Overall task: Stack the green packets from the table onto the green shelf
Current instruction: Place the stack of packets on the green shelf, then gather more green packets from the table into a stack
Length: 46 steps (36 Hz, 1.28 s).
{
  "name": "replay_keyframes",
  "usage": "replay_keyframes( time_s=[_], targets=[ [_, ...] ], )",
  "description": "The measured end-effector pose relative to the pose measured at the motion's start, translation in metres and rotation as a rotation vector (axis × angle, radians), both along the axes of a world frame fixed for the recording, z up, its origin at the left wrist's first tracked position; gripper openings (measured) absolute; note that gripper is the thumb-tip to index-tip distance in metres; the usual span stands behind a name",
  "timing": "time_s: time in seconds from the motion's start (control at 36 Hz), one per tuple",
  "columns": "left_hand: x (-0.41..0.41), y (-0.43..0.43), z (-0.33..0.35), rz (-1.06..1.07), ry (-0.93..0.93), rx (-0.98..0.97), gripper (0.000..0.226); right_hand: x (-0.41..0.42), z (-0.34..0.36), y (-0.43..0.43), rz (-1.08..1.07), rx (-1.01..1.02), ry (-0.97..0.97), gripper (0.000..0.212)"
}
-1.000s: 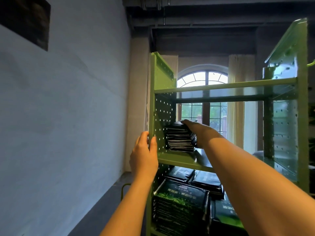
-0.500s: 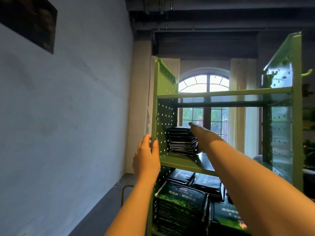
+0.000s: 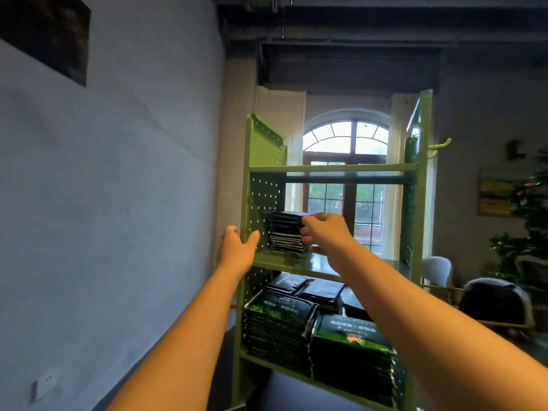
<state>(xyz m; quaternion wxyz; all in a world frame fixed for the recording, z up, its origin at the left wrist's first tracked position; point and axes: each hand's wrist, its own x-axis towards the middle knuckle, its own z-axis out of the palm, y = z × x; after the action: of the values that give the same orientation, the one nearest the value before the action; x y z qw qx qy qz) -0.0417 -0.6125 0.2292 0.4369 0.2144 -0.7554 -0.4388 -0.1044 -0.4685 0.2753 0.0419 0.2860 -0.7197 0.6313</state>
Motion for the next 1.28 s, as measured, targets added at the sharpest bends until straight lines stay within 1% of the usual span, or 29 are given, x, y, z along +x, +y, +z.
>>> replay_keyframes(
  time_s=[0.06,0.19,0.31,0.42,0.56,0.64,0.72,0.86,0.94,1.03,1.08,1.14,1.22,1.28],
  targets=[
    [0.012,0.010,0.001,-0.007,0.006,-0.022,0.056,0.015,-0.002,0.015,0.030,0.021,0.024,0.016],
    [0.053,0.044,-0.004,-0.120,0.038,-0.126,0.040,0.053,-0.013,0.058,0.106,0.125,0.104,0.018],
    [0.087,0.072,-0.016,-0.295,-0.070,-0.216,0.019,0.081,-0.027,0.100,0.143,0.286,0.184,0.022],
    [0.108,0.100,-0.028,-0.455,-0.146,-0.217,0.018,0.101,-0.041,0.137,0.191,0.413,0.228,0.020],
    [0.122,0.137,-0.050,-0.634,-0.331,-0.302,0.009,0.116,-0.070,0.184,0.223,0.562,0.277,0.017],
    [0.128,0.156,-0.067,-0.695,-0.408,-0.367,0.011,0.116,-0.091,0.210,0.242,0.619,0.265,0.015],
    [0.132,0.173,-0.081,-0.673,-0.501,-0.507,0.017,0.109,-0.115,0.236,0.214,0.702,0.246,0.015],
    [0.127,0.197,-0.119,-0.695,-0.611,-0.515,0.016,0.091,-0.167,0.274,0.142,0.851,0.247,0.014],
    [0.116,0.208,-0.145,-0.698,-0.687,-0.523,0.026,0.082,-0.194,0.294,0.099,0.933,0.251,0.013],
    [0.103,0.219,-0.173,-0.684,-0.759,-0.588,0.035,0.074,-0.216,0.314,0.052,0.971,0.265,0.010],
    [0.096,0.225,-0.188,-0.677,-0.768,-0.618,0.036,0.068,-0.229,0.326,0.004,0.997,0.293,0.012],
    [0.089,0.236,-0.202,-0.674,-0.734,-0.642,0.036,0.061,-0.244,0.338,-0.042,1.022,0.294,0.020],
    [0.078,0.259,-0.218,-0.641,-0.690,-0.757,0.044,0.048,-0.265,0.355,-0.088,1.095,0.352,0.032],
    [0.072,0.272,-0.224,-0.607,-0.691,-0.849,0.053,0.042,-0.277,0.362,-0.103,1.098,0.340,0.038]
  ],
)
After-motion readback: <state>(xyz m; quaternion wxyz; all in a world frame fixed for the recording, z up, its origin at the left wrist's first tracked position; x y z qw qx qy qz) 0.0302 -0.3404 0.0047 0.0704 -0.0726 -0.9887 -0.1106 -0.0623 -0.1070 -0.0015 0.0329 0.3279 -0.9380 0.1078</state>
